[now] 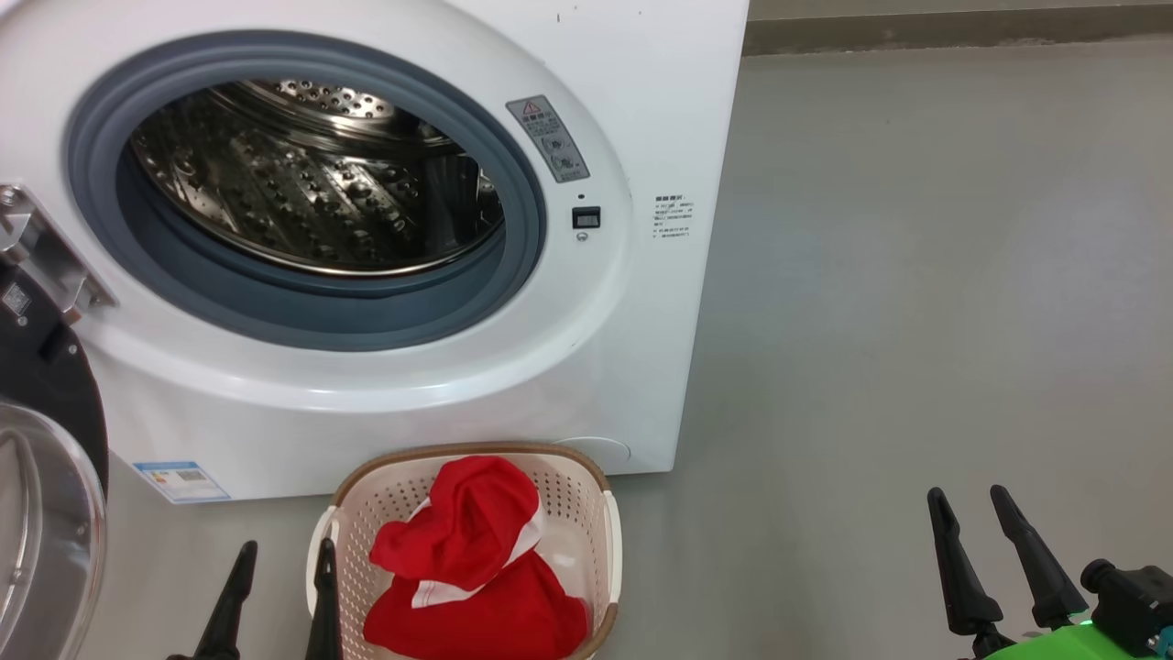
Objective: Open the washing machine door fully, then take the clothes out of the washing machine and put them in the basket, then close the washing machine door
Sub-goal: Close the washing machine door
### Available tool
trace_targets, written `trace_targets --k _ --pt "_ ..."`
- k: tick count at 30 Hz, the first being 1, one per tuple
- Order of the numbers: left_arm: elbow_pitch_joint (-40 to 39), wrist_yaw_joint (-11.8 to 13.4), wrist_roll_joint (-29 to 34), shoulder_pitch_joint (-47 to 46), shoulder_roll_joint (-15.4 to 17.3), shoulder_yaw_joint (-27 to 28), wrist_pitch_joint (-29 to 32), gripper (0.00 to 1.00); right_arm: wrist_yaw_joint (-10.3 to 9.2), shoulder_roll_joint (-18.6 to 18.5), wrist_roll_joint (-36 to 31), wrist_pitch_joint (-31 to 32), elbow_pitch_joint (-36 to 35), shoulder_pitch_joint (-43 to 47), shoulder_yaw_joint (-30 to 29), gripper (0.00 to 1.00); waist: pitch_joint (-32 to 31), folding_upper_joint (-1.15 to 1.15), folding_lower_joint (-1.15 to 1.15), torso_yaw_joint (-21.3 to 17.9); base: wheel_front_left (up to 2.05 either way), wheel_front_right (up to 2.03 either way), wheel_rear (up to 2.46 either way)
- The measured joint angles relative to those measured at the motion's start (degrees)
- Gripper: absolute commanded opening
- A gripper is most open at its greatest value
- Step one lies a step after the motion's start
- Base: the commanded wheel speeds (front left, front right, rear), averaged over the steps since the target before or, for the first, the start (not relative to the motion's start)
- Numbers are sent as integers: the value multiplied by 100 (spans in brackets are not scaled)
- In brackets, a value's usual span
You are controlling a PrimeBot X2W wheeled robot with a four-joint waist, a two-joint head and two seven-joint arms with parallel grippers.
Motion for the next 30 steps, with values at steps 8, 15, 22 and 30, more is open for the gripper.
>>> trace_targets --k 8,15,22,30 --pt "-5 19 0 0 0 -10 0 100 0 1 0 0 -10 63 -15 100 34 0 0 28 -142 142 0" --pt "-10 21 -42 -1 0 10 0 100 0 14 0 0 -9 63 -26 100 68 0 0 55 -145 145 0" --pt "-14 26 -41 -1 0 8 0 100 0 25 0 0 -4 62 -25 100 76 0 0 57 -58 58 0" --pt "-24 76 -41 -7 0 -9 0 100 0 42 0 0 -5 56 -25 100 91 0 0 82 0 0 0"
